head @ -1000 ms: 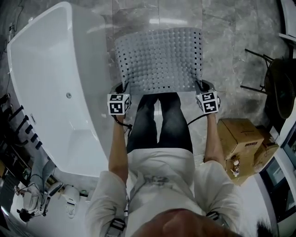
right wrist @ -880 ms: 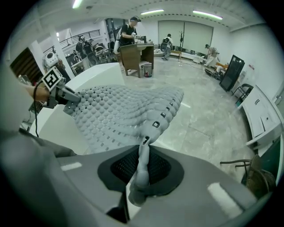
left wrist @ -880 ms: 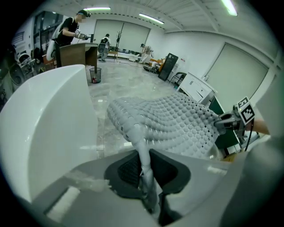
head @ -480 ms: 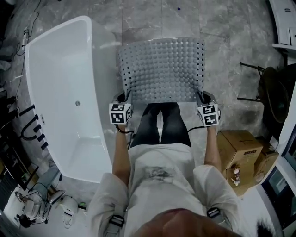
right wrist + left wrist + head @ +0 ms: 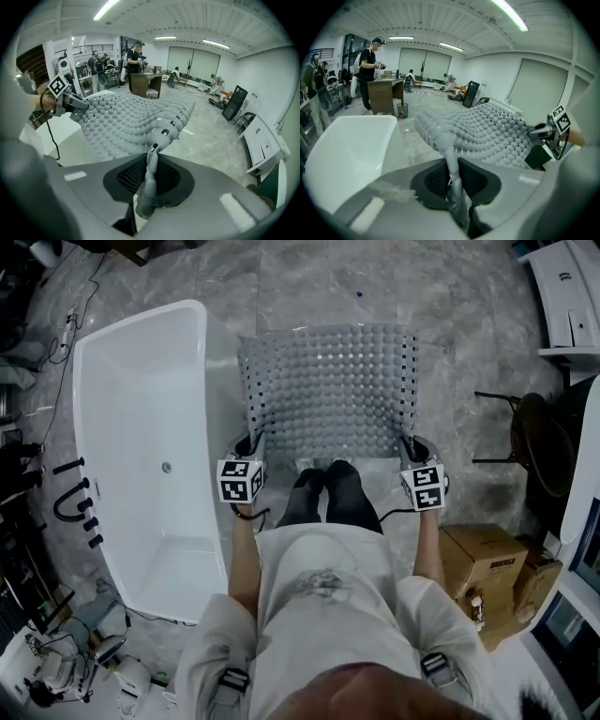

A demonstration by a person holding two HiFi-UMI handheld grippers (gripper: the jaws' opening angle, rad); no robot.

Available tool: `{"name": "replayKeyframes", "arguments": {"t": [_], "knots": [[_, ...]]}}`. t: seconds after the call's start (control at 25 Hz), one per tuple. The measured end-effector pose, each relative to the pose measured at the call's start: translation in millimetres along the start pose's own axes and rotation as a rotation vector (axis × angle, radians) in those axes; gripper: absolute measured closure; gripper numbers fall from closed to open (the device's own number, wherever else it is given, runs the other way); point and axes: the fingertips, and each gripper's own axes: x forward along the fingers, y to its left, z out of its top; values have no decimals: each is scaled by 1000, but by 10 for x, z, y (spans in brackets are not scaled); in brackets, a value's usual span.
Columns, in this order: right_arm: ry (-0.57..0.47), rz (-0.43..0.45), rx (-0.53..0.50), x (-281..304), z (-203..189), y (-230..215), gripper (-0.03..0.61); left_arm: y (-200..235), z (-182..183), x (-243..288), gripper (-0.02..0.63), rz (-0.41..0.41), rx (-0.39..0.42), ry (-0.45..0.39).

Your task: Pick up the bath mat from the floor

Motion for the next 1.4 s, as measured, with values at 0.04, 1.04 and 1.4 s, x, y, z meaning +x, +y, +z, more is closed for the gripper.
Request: {"name": "replayKeyframes", "arguments": {"t": [0.04, 1.04, 1.4], "knots": [[-10, -3, -1, -72, 65, -2, 537, -9, 72, -67, 563, -2, 5, -13], [-375, -186, -64, -1996, 1644, 18, 535, -434, 1793, -1874, 563, -37, 175, -376], [-494, -233, -74, -2547, 2043, 45, 535, -698, 2372, -2419, 563, -48, 255, -501]]}}
